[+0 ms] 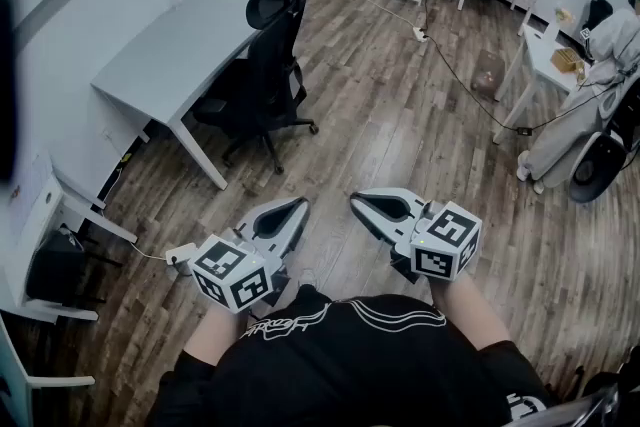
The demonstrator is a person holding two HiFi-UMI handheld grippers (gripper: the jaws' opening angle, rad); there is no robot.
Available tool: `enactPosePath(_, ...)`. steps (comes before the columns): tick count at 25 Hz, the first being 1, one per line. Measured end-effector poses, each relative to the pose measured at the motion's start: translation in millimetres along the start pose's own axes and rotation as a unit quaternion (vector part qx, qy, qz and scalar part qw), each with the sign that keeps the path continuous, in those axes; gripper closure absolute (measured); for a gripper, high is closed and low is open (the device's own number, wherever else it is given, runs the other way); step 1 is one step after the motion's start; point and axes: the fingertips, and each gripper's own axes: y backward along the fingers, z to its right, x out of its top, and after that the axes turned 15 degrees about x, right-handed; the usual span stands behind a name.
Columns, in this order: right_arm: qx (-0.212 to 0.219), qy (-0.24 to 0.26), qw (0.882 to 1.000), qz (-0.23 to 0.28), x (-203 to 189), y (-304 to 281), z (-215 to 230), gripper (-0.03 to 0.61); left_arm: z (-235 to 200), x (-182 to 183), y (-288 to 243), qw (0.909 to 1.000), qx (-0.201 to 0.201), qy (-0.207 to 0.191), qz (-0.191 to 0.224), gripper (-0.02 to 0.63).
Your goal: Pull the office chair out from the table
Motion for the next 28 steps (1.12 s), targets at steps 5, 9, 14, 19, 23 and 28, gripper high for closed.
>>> enactPosePath(5, -0.001, -0.003, 1.0, -0.006, -2.9, -3.3, 5.5, 0.543, -9.1, -5.4, -3.8, 0.9999, 0.005, 0.011, -0.006, 0.606)
enactPosePath(9, -0.008, -0.014, 1.0, -0.007, -2.6, -9.7, 23.9, 0.543, -22.9, -7.5, -16.8, 0.9998, 0.006, 0.012, -0.014, 0.606)
enactPosePath(14, -0.029, -0.048, 0.998, 0.005, -3.9, -19.3, 64.3, 0.543, -50.5, -4.6, -45.6, 0.9996, 0.0, 0.017, -0.024, 0.606)
enactPosePath(19, -0.037, -0.076, 0.996, 0.013, -6.1, -45.2, 101.8, 0.543, -90.4, -5.2, -74.4, 0.9986, -0.006, 0.033, -0.041, 0.606)
enactPosePath(23, -0.046, -0.089, 0.995, 0.005, -6.1, -75.2, 139.6, 0.543, -129.1, -1.1, -98.0, 0.998, -0.007, 0.035, -0.053, 0.606)
enactPosePath(28, -0.061, -0.088, 0.994, -0.018, -1.2, -110.1, 184.5, 0.543, -182.0, 2.0, -125.9, 0.997, -0.004, 0.025, -0.073, 0.606)
